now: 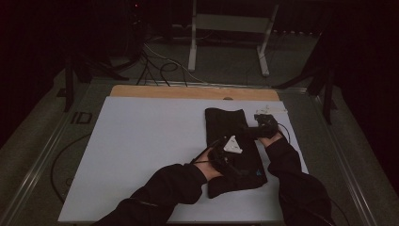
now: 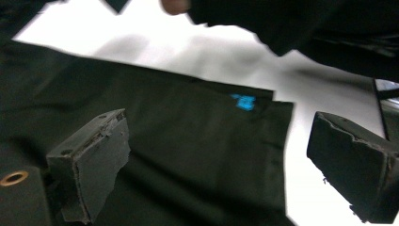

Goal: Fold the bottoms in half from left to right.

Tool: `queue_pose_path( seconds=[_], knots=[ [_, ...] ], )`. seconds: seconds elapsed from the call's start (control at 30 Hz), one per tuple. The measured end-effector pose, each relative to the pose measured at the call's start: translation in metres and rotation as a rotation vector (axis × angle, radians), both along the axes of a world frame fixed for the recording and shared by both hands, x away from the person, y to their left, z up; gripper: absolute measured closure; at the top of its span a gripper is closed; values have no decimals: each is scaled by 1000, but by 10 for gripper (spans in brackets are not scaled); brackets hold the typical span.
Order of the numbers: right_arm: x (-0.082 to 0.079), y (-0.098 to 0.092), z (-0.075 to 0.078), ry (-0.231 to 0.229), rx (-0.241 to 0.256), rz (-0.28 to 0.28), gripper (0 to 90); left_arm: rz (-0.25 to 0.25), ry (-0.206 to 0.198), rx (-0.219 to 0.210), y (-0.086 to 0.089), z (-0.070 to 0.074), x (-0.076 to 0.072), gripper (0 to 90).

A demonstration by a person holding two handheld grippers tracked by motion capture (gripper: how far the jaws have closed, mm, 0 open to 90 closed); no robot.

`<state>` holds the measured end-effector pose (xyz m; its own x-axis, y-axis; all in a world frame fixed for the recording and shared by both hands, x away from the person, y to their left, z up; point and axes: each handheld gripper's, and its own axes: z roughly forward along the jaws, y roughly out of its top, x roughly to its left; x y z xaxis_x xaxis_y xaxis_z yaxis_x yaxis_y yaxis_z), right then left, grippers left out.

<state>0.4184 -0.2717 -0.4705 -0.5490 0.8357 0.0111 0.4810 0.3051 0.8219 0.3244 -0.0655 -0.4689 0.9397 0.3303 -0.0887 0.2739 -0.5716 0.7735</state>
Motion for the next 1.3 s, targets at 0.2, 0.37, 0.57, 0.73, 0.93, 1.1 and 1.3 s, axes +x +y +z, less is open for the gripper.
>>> queue_pose_path(
  seconds=[0.2, 0.37, 0.57, 0.73, 0.93, 1.1, 1.3],
  knots=[
    [0, 0, -3, 3, -4, 5, 138, 51, -3, 12, 14, -4, 12, 72],
    [0, 2, -8, 12, -2, 5, 138, 70, 4, 23, 20, -9, 17, 72],
    [0, 2, -13, 18, -8, 8, 138, 96, 18, 19, 26, -15, 26, 72],
    [-1, 1, -16, 18, -6, 6, 138, 129, 25, 16, 36, -16, 35, 72],
    [0, -1, -19, 26, -4, 3, 137, 167, 33, 20, 50, -18, 48, 72],
    [1, -1, -20, 27, -8, -1, 137, 198, 40, 14, 60, -18, 56, 72],
    [4, -1, -20, 25, -17, -4, 137, 231, 48, 2, 69, -17, 64, 72]
  ],
)
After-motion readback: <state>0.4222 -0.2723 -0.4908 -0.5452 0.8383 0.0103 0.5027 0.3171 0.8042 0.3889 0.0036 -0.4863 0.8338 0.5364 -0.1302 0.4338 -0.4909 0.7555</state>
